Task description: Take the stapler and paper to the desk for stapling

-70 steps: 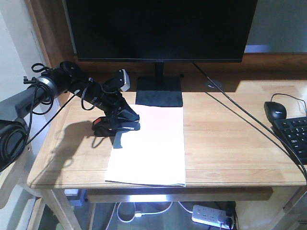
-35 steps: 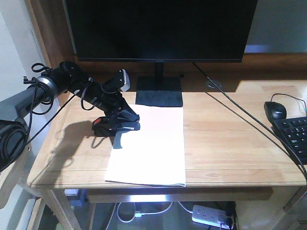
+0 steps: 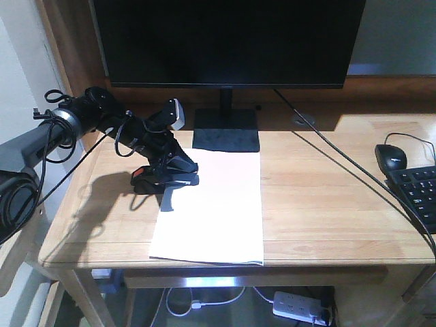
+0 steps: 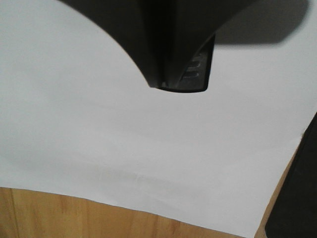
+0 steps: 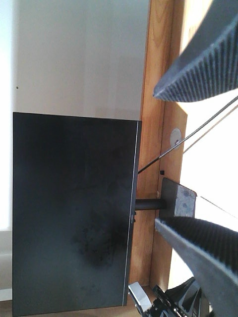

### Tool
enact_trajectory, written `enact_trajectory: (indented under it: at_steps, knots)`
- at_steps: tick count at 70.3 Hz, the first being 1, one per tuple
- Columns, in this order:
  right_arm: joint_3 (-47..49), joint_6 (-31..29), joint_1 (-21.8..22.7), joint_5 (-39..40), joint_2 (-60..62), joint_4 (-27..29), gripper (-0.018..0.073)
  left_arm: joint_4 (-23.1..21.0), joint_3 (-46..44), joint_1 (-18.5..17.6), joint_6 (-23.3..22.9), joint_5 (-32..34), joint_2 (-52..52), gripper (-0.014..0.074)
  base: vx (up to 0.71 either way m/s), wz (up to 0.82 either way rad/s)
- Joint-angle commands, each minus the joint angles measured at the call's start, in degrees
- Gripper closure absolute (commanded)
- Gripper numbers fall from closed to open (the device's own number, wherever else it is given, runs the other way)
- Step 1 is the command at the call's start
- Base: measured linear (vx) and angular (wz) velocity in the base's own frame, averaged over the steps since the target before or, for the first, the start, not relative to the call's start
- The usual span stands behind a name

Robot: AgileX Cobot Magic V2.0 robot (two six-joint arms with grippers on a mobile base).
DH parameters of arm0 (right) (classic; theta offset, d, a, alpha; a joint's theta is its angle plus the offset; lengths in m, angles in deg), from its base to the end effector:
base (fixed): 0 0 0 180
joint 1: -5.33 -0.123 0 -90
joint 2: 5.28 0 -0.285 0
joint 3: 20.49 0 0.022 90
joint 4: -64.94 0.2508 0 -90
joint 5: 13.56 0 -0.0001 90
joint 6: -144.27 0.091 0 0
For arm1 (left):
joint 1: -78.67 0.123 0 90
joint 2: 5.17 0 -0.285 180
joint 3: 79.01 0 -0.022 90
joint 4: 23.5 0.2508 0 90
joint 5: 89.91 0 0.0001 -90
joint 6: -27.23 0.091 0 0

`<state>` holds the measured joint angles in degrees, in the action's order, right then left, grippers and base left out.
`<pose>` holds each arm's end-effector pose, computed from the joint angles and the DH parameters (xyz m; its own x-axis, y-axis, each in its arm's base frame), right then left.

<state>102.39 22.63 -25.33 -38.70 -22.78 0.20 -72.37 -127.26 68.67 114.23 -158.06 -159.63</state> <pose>0.0591 -0.0057 0.3023 0.0708 -0.0350 -0.9969 -0.1364 0.9897 -0.0444 0.5021 -0.1532 0.1342 -0.1447 0.6776 -0.7210 0.9875 0.1451 -0.0618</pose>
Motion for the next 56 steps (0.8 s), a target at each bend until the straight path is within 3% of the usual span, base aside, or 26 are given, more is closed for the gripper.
enact_trajectory:
  at_steps: [1, 56]
  knots:
    - [1.4, -0.4, 0.38, 1.92, -0.56, -2.0, 0.0095, 3.34, -0.44, -0.43, -0.57, -1.3, 1.59, 0.0603, 0.0, 0.0]
    - [1.4, -0.4, 0.38, 1.97, -0.51, -2.0, 0.0095, 3.41, -0.44, -0.32, -0.57, -1.82, 1.73, 0.0603, 0.0, 0.0]
